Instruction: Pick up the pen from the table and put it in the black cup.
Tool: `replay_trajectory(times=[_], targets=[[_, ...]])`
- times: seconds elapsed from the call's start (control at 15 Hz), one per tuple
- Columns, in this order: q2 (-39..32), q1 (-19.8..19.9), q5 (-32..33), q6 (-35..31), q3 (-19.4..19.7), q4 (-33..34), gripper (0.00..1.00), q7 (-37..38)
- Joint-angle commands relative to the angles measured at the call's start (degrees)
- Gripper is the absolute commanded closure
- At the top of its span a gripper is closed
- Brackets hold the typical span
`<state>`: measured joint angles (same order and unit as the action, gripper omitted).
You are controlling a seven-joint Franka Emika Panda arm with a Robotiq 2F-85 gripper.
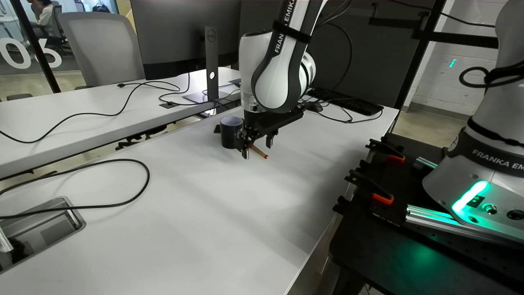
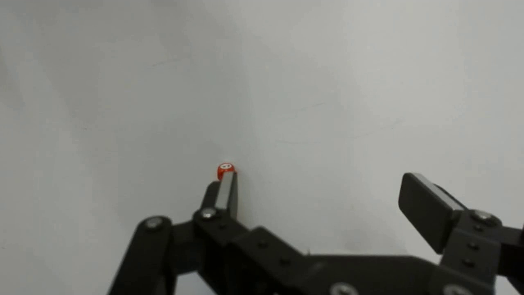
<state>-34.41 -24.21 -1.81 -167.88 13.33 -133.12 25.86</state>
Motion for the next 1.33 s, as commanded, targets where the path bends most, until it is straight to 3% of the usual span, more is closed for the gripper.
replay_trajectory(times=[0.0, 0.13, 0.2, 0.27, 0.53, 0.8, 1.27], targets=[[0.0, 0.3, 0.3, 0.1, -0.2, 0.1, 0.0, 0.2], [-0.1, 0.9, 0.2, -0.8, -0.9, 0.1, 0.0, -0.4], [-3.2, 2.4, 1.3, -4.6, -0.2, 0.9, 0.0, -2.4], [-2.2, 4.0, 0.9, -3.8, -2.0, 0.5, 0.0, -4.1], [-4.3, 6.7, 3.3, -3.8, 0.1, 0.6, 0.0, -10.4], [-5.4, 4.8, 5.3, -1.5, 4.3, 1.3, 0.0, -11.4], [-3.6, 0.3, 6.8, -0.6, 7.4, 0.6, 0.0, -9.9]])
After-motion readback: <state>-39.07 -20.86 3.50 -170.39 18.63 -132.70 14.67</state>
